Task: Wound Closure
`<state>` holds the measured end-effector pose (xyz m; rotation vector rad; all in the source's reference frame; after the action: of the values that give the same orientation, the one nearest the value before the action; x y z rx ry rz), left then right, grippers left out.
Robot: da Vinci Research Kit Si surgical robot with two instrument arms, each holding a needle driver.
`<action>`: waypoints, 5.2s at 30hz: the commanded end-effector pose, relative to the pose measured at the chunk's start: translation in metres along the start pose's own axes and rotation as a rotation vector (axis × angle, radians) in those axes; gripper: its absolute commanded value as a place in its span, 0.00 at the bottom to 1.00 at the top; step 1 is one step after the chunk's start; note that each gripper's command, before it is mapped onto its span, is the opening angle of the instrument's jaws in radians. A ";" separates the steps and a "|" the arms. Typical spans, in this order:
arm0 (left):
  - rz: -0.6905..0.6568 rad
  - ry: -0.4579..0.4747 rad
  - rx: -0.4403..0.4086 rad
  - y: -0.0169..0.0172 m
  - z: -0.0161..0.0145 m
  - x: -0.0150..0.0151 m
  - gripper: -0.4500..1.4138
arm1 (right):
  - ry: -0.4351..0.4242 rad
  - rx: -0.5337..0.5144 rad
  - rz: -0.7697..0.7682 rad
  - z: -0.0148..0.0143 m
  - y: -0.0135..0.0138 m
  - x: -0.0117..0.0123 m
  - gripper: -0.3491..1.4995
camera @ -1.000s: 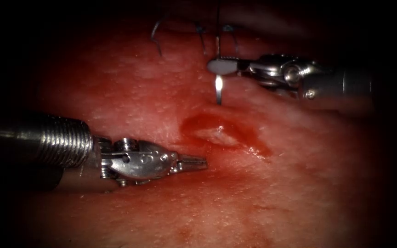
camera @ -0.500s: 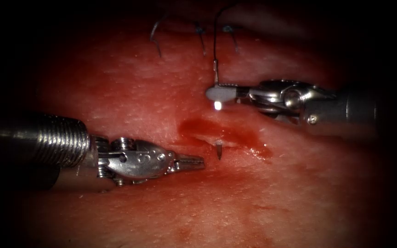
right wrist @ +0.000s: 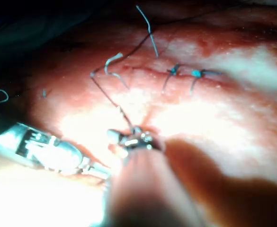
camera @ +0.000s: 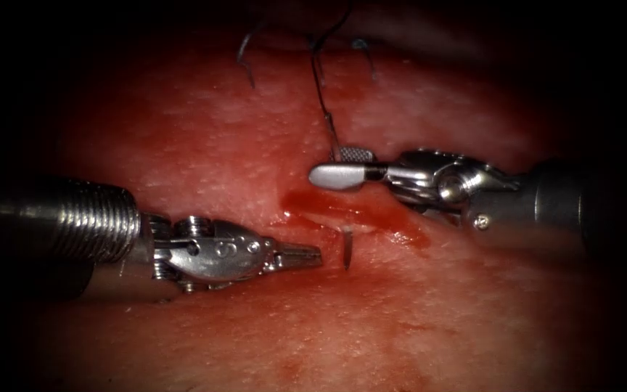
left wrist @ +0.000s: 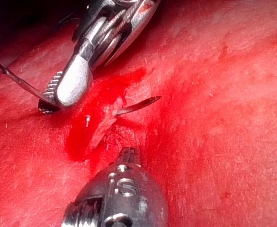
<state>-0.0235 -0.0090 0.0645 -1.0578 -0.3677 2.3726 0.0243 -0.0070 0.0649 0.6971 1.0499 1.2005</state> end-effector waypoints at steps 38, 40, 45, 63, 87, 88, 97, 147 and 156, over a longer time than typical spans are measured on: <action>0.000 0.001 -0.002 0.0000 0.0007 0.0001 0.11 | -0.110 -0.131 -0.099 -0.0001 -0.0003 0.0009 0.00; 0.000 0.001 -0.003 0.0000 0.0007 0.0002 0.11 | -0.116 -0.115 -0.092 0.0003 -0.0009 0.0006 0.00; -0.001 0.001 -0.003 -0.0001 0.0006 0.0002 0.11 | -0.123 -0.095 -0.093 0.0007 -0.0017 0.0000 0.00; 0.294 0.169 -0.053 -0.0023 -0.0023 0.0014 0.25 | 0.097 0.062 -0.187 -0.0045 0.0039 0.0043 0.83; 0.594 0.430 -0.119 -0.0037 0.0032 0.0036 0.00 | 0.120 0.067 -0.222 -0.0042 0.0051 0.0030 0.70; 0.577 0.433 -0.134 -0.0036 0.0032 0.0034 0.00 | 0.120 0.067 -0.222 -0.0042 0.0051 0.0030 0.69; 0.274 0.410 -0.308 -0.0018 0.0015 0.0037 0.00 | 0.119 0.067 -0.223 -0.0042 0.0051 0.0029 0.63; 0.517 0.396 0.109 -0.0026 -0.0078 0.0158 0.00 | 0.001 0.142 -0.104 -0.0078 0.0015 0.0041 0.64; 0.602 0.370 0.171 -0.0027 -0.0061 0.0144 0.00 | -0.019 0.136 0.151 -0.0082 0.0004 0.0048 0.86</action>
<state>-0.0257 0.0008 0.0529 -1.6527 0.3362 2.5600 0.0160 -0.0034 0.0604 0.9191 1.0750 1.2766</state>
